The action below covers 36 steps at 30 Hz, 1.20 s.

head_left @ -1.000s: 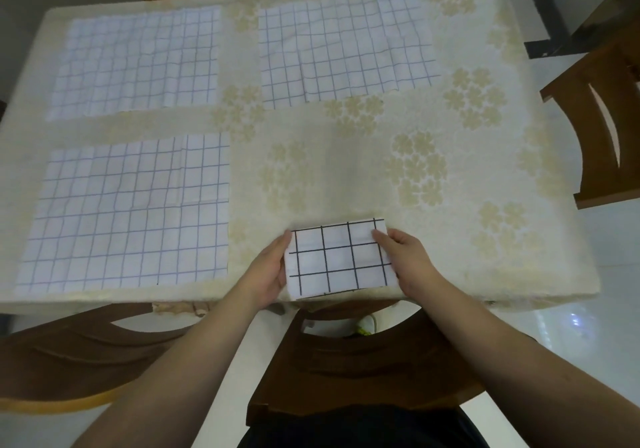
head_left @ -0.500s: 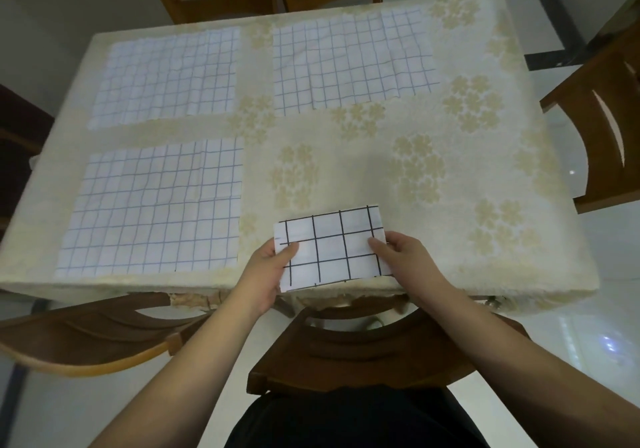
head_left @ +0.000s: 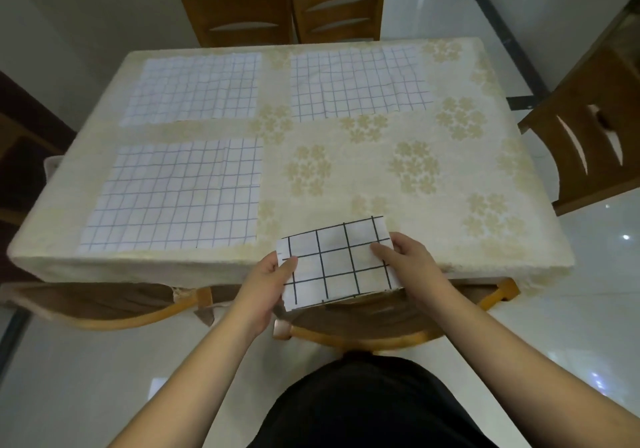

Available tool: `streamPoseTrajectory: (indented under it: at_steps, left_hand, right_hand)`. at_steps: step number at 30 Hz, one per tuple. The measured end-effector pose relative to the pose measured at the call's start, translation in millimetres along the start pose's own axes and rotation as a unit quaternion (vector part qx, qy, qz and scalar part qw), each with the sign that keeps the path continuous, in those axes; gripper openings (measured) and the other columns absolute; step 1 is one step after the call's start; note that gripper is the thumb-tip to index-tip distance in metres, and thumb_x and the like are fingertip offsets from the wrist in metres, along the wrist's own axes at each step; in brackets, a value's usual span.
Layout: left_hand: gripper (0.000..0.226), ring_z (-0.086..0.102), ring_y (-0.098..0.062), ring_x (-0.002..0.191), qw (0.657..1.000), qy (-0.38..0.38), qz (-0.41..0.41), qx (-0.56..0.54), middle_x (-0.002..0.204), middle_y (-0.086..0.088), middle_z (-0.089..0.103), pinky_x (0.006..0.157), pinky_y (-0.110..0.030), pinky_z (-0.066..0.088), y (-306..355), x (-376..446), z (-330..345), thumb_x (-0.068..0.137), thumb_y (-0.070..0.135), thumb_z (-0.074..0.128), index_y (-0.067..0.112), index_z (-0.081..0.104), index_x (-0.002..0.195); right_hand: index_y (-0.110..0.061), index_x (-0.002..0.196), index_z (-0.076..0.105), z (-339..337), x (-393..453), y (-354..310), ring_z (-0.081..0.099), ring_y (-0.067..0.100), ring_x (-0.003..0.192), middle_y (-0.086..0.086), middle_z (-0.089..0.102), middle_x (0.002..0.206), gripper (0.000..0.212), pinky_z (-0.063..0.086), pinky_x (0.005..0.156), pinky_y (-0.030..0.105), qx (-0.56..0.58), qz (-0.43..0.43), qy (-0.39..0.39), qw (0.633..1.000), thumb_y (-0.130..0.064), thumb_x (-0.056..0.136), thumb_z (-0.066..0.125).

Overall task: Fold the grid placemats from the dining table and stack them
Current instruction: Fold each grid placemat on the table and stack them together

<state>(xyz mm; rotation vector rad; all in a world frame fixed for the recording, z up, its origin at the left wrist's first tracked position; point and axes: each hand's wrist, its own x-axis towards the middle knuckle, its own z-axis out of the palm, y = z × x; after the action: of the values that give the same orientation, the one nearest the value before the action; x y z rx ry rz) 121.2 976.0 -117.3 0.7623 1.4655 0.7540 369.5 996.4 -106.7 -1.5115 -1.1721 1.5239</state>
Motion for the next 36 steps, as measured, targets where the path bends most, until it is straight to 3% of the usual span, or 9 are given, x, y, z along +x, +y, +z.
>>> streamPoseTrajectory:
  at_steps: [5, 11, 14, 18, 21, 25, 28, 32, 36]
  left_hand:
    - [0.023, 0.07, -0.03, 0.1, 0.999, -0.017, 0.03, -0.024, 0.107, -0.01, 0.074, 0.088, -0.045, 0.054, -11, -55, -12, 0.1, 0.018, 0.052, 0.013, 0.067, 0.116]
    - [0.019, 0.067, -0.044, 0.097, 0.999, -0.04, 0.031, 0.016, 0.102, -0.019, 0.073, 0.086, -0.055, 0.051, -30, -89, 6, 0.097, 0.024, 0.058, 0.018, 0.072, 0.107]
    - [0.019, 0.07, -0.033, 0.096, 0.995, -0.078, 0.042, 0.05, 0.102, -0.012, 0.075, 0.08, -0.041, 0.053, -31, -102, 33, 0.096, 0.026, 0.059, 0.02, 0.072, 0.108]
    - [0.016, 0.071, -0.016, 0.068, 0.989, -0.107, 0.05, 0.085, 0.088, -0.005, 0.076, 0.044, -0.022, 0.05, -22, -118, 77, 0.098, 0.016, 0.056, 0.016, 0.069, 0.107]
    - [0.015, 0.07, -0.016, 0.062, 0.987, -0.115, 0.055, 0.093, 0.09, -0.007, 0.076, 0.038, -0.024, 0.048, -17, -127, 115, 0.098, 0.016, 0.057, 0.016, 0.068, 0.107]
    - [0.016, 0.069, -0.033, 0.07, 0.984, -0.146, 0.031, 0.097, 0.098, -0.014, 0.075, 0.046, -0.034, 0.053, -24, -137, 178, 0.096, 0.019, 0.058, 0.017, 0.066, 0.11]
    - [0.013, 0.069, -0.03, 0.084, 0.983, -0.172, -0.001, 0.064, 0.102, -0.017, 0.073, 0.079, -0.048, 0.055, -37, -146, 242, 0.095, 0.015, 0.058, 0.013, 0.067, 0.104]
    - [0.01, 0.07, -0.022, 0.079, 0.975, -0.215, -0.018, 0.056, 0.094, -0.011, 0.075, 0.073, -0.037, 0.056, -50, -164, 322, 0.095, 0.013, 0.057, 0.013, 0.067, 0.097]
    - [0.01, 0.066, -0.03, 0.086, 0.969, -0.23, -0.012, 0.087, 0.105, -0.021, 0.071, 0.084, -0.045, 0.05, -51, -180, 379, 0.094, 0.014, 0.06, 0.01, 0.066, 0.1]
  right_hand:
    - [-0.019, 0.094, 0.072, 17, -51, 20, 0.064, 0.043, 0.093, 0.028, 0.065, 0.094, 0.022, 0.054, 0.088, 0.05, 0.005, -0.007, 0.023, 1.0, -0.038, 0.085, 0.068]
    - [-0.011, 0.088, 0.072, 0, -122, 47, 0.045, 0.025, 0.071, 0.013, 0.04, 0.073, 0.011, 0.045, 0.068, 0.035, 0.087, 0.04, 0.087, 0.992, -0.021, 0.086, 0.071]
    - [-0.015, 0.084, 0.07, -23, -155, 57, 0.043, 0.019, 0.061, 0.01, 0.038, 0.072, 0.005, 0.044, 0.058, 0.023, 0.101, 0.052, 0.117, 0.987, -0.017, 0.089, 0.069]
    - [-0.013, 0.088, 0.069, -56, -189, 68, 0.048, 0.025, 0.074, 0.01, 0.05, 0.073, 0.011, 0.04, 0.068, 0.038, 0.134, 0.047, 0.147, 0.979, -0.022, 0.083, 0.073]
    - [-0.007, 0.099, 0.066, -87, -214, 76, 0.056, 0.023, 0.074, 0.008, 0.058, 0.075, 0.017, 0.046, 0.067, 0.034, 0.141, 0.034, 0.162, 0.976, -0.017, 0.086, 0.071]
    - [-0.008, 0.1, 0.066, -141, -253, 83, 0.061, 0.015, 0.068, -0.005, 0.065, 0.068, 0.014, 0.05, 0.069, 0.036, 0.152, 0.025, 0.206, 0.966, -0.01, 0.087, 0.07]
    - [-0.009, 0.098, 0.067, -190, -289, 97, 0.057, 0.02, 0.072, 0.001, 0.059, 0.072, 0.023, 0.048, 0.07, 0.041, 0.145, 0.024, 0.258, 0.955, -0.019, 0.079, 0.075]
    - [-0.012, 0.097, 0.066, -252, -330, 118, 0.054, 0.013, 0.064, -0.009, 0.052, 0.061, 0.017, 0.045, 0.063, 0.032, 0.151, 0.02, 0.318, 0.936, -0.013, 0.082, 0.074]
    - [-0.017, 0.099, 0.064, -296, -360, 131, 0.056, 0.005, 0.057, -0.016, 0.052, 0.054, 0.015, 0.046, 0.055, 0.024, 0.144, 0.013, 0.371, 0.917, -0.011, 0.086, 0.071]
